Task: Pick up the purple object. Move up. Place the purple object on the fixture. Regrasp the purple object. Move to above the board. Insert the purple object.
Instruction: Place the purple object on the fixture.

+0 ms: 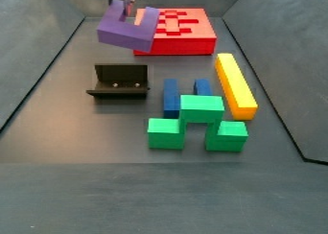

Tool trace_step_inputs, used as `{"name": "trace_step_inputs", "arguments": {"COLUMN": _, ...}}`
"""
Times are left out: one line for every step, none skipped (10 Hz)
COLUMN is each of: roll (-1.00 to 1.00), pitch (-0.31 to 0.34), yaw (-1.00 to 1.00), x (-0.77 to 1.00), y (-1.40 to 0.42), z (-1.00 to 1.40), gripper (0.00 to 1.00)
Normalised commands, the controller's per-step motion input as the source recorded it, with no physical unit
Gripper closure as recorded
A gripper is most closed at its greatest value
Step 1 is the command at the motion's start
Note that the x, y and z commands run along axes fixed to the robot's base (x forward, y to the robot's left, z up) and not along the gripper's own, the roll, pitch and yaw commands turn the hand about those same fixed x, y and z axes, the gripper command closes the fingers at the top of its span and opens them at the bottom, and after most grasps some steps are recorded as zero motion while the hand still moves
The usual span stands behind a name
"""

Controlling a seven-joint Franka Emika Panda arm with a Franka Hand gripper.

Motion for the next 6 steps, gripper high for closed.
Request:
{"name": "trace_step_inputs", "arguments": {"roll": -0.45, "pitch": 0.203, "yaw": 0.00, "x": 0.86, "y": 0.23, "z": -0.21, "gripper": 1.00}}
{"name": "trace_step_inputs", "arguments": {"roll": -0.50, "pitch": -0.106, "yaw": 0.00, "x": 0.11, "y": 0.13, "z": -0.10, "gripper": 1.00}}
{"name": "trace_step_inputs", "arguments": {"roll": 0.00, "pitch": 0.003, "yaw": 0.03, "x": 0.10, "y": 0.03, "z": -0.06, "gripper": 1.00}}
{"name": "trace_step_inputs", "arguments": {"roll": -0.71, "pitch": 0.383, "yaw": 0.07, "x": 0.43, "y": 0.37, "z": -0.23, "gripper": 1.00}}
{"name": "trace_step_inputs", "arguments": {"roll": -0.73, "pitch": 0.477, "yaw": 0.09, "x": 0.41, "y": 0.32, "z": -0.19, "gripper": 1.00}}
{"name": "trace_step_inputs", "arguments": {"roll": -0.59, "pitch": 0.617, "yaw": 0.08, "x": 0.53, "y": 0.19, "z": -0.19, "gripper": 1.00}}
